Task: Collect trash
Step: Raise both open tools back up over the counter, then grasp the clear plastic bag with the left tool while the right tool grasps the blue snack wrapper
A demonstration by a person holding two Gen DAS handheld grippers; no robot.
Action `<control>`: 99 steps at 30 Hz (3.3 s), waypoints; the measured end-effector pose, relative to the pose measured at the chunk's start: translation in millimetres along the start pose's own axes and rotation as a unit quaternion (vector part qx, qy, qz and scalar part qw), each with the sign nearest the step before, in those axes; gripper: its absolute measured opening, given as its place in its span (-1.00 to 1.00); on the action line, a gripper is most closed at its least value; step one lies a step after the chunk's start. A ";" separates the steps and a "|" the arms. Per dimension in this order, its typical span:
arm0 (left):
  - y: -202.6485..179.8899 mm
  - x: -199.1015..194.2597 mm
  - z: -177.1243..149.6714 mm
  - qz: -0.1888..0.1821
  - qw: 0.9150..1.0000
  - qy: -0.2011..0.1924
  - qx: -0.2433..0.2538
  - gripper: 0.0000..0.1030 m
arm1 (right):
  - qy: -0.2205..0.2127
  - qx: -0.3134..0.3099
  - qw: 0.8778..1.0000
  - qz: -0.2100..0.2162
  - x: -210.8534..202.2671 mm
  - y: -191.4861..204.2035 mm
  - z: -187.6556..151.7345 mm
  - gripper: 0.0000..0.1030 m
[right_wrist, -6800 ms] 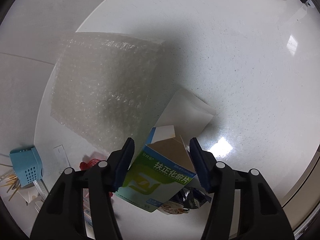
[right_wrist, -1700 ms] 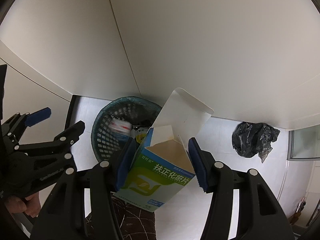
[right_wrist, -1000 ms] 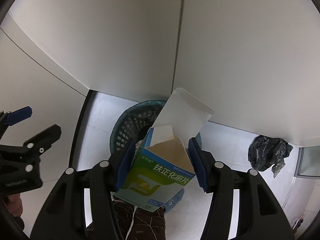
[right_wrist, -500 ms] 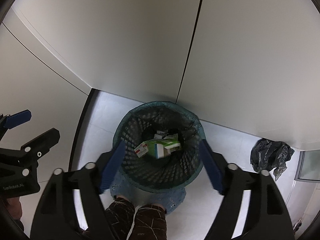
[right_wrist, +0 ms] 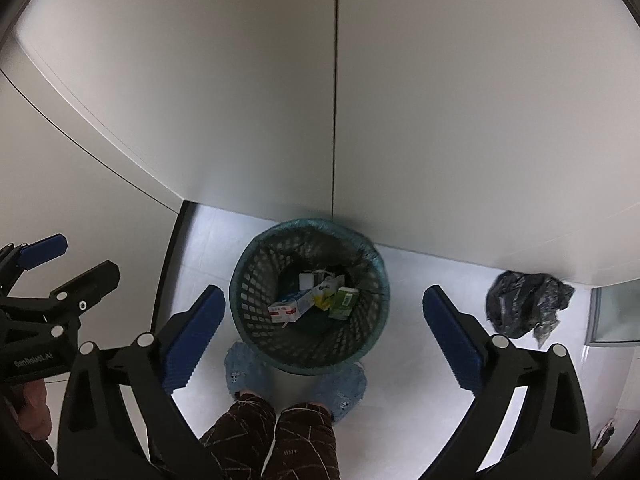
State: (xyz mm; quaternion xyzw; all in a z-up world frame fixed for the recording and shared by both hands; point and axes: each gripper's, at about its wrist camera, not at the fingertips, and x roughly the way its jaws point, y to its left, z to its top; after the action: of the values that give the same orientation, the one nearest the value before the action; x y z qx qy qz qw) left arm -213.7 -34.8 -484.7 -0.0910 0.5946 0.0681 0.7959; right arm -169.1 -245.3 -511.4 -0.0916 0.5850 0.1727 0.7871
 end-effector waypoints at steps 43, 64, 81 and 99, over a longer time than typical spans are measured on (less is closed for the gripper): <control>-68.6 -352.7 181.9 0.014 0.988 -0.153 -0.030 0.88 | -0.186 0.010 0.982 -0.013 -362.5 -96.4 166.7 0.85; -21.1 -306.6 395.5 -0.021 0.986 -0.157 0.045 0.88 | -0.161 0.065 0.983 -0.056 -320.6 -64.3 321.0 0.85; -21.3 -209.7 510.8 -0.048 0.989 -0.095 0.103 0.88 | -0.092 0.122 0.984 -0.089 -255.5 -59.7 377.0 0.85; -40.9 -126.3 568.2 -0.045 0.987 -0.042 0.148 0.88 | -0.017 0.153 0.983 -0.101 -199.2 -71.7 404.4 0.85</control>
State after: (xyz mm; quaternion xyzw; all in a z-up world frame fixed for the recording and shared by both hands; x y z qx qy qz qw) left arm 290.1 53.7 -204.1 0.0041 0.5595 -0.0522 0.8272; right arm 166.7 -204.3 -205.0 -0.0259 0.5786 0.0023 0.8152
